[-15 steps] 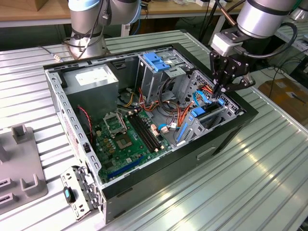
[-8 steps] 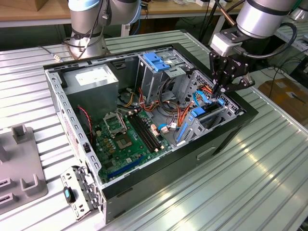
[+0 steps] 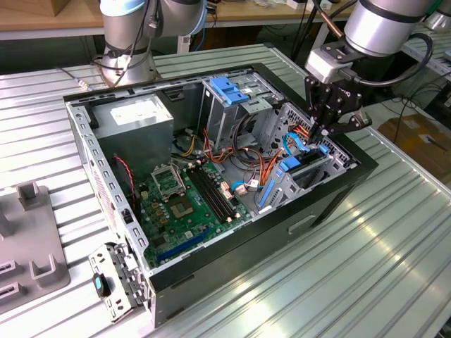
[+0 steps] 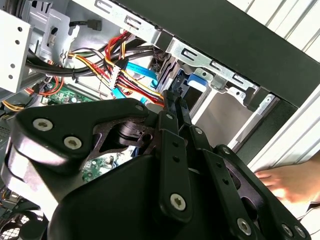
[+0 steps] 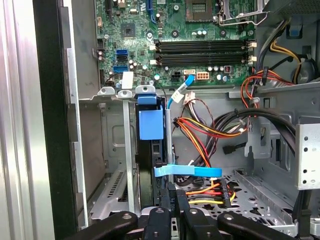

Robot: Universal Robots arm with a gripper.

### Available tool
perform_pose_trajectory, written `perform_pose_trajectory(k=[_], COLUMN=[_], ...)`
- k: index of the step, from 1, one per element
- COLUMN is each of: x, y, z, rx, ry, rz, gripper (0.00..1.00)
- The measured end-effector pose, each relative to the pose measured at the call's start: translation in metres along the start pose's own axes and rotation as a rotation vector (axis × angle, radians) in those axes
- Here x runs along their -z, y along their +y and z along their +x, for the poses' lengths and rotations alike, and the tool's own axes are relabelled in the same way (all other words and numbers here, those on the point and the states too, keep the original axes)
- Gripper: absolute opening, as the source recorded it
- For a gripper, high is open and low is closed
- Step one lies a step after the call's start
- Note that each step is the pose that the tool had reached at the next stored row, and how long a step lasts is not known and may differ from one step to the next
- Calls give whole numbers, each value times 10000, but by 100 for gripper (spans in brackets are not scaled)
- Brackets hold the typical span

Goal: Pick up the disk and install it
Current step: 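Insert the second disk wire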

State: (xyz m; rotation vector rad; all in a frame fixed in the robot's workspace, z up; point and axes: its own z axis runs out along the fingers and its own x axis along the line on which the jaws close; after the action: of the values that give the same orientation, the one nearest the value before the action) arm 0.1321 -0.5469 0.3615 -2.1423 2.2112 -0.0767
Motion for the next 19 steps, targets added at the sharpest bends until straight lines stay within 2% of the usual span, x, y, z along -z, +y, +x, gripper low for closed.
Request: perform_pose_trajectory(k=[11, 19], x=[4, 4], y=[52, 61], z=[4, 5], rx=[-1, -1], ry=[-8, -9], rz=[0, 0], gripper=[16, 16])
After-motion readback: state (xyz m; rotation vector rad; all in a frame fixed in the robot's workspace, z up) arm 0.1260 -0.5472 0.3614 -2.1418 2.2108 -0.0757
